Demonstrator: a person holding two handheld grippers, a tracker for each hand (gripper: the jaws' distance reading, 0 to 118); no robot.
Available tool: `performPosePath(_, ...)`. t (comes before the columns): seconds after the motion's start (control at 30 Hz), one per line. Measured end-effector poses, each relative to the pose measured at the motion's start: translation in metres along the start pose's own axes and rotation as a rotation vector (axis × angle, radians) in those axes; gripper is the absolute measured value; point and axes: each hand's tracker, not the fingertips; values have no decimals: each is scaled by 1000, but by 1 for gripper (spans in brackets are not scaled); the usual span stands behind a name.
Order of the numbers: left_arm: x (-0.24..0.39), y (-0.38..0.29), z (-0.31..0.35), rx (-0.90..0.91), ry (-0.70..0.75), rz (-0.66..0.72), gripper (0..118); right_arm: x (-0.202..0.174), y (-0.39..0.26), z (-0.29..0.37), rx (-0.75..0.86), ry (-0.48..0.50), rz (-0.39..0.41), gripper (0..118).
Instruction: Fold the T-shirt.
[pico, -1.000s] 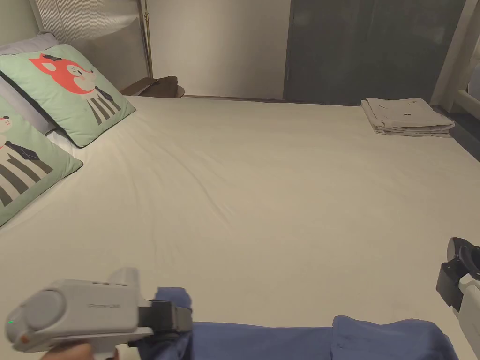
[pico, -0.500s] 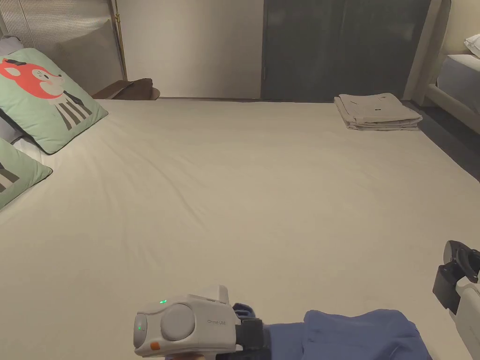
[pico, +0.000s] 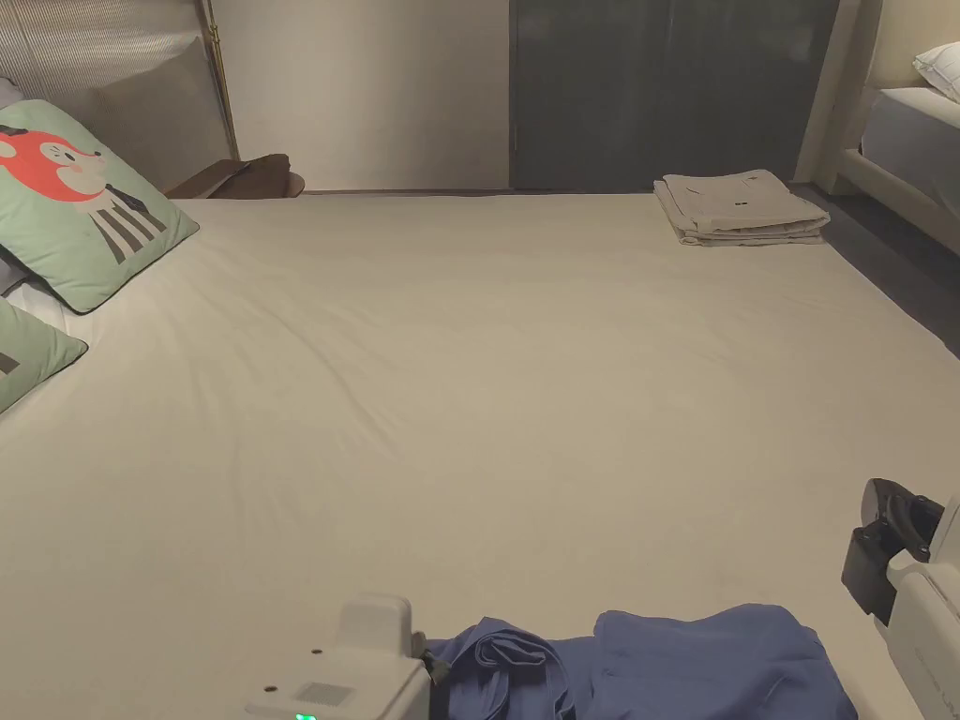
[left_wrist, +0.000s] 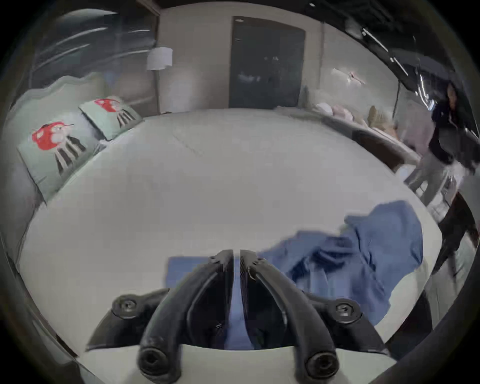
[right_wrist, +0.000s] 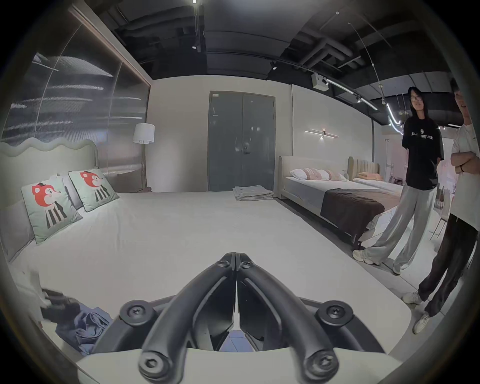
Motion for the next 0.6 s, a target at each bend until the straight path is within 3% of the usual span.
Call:
performPosePath(0.17, 40, -17, -9, -27, -9, -63, 6, 3, -1, 3, -3, -3, -5, 0)
performPosePath(0.33, 77, -12, -13, -39, -124, -83, 6, 12, 0, 6, -4, -17, -13, 0)
performPosePath(0.6, 84, 2, -17, -52, -229, 29, 6, 17, 0, 9, 3, -32, -24, 0)
